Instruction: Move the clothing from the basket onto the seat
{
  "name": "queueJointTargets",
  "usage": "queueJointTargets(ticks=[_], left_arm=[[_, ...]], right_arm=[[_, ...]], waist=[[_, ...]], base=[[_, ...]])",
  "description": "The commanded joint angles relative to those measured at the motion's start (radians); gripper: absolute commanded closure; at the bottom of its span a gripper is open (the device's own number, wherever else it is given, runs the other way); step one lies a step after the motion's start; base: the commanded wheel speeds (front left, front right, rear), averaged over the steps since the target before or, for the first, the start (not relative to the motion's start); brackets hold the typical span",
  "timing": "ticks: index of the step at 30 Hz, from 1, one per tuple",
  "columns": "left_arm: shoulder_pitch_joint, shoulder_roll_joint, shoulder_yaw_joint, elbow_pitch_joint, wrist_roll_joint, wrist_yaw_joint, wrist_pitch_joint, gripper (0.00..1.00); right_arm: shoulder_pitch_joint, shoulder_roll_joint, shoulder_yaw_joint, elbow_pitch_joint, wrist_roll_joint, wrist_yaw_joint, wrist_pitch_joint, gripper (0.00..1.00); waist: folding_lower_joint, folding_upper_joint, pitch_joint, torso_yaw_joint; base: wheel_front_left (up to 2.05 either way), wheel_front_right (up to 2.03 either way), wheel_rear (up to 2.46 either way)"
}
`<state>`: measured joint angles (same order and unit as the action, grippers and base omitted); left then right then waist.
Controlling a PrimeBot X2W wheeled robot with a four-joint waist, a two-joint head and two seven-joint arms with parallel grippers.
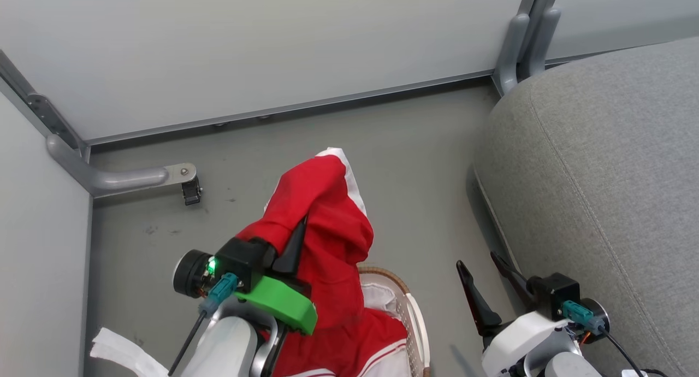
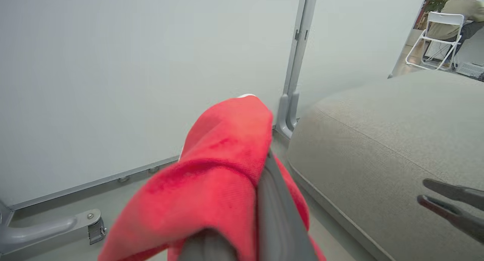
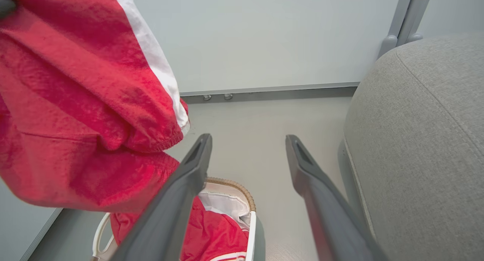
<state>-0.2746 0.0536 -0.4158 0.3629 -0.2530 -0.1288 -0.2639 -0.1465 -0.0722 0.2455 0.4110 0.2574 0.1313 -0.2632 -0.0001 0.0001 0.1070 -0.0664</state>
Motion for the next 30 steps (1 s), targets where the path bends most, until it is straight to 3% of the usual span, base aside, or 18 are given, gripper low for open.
queueJointTargets(ticks=[1, 13, 26, 30], left_arm=[[-0.017, 0.001, 0.007, -0.022, -0.004, -0.003, -0.001, 1.0], [-0.034, -0.002, 0.003, -0.138, -0.035, -0.003, -0.001, 1.0], [-0.067, -0.002, -0.065, -0.145, -0.081, -0.003, -0.001, 1.0], [-0.075, -0.002, -0.087, -0.146, -0.089, -0.003, -0.001, 1.0]], right_arm=[[0.021, -0.004, 0.002, 0.002, 0.003, -0.001, -0.002, 0.0], [0.013, -0.008, 0.097, -0.026, 0.02, -0.001, -0.002, 0.0], [-0.238, -0.08, 0.477, -0.094, 0.133, -0.001, -0.002, 0.0], [-0.308, -0.084, 0.546, -0.079, 0.158, -0.001, -0.002, 0.0]], waist=[[0.0001, -0.0001, -0.012, 0.004], [0.0001, -0.0001, -0.029, 0.021], [0.0001, -0.0001, -0.005, 0.071], [0.0001, -0.0001, 0.0, 0.093]], base=[[0.0, 0.0, 0.0], [0.0, 0.0, 0.0], [0.0, 0.0, 0.0], [0.0, 0.0, 0.0]])
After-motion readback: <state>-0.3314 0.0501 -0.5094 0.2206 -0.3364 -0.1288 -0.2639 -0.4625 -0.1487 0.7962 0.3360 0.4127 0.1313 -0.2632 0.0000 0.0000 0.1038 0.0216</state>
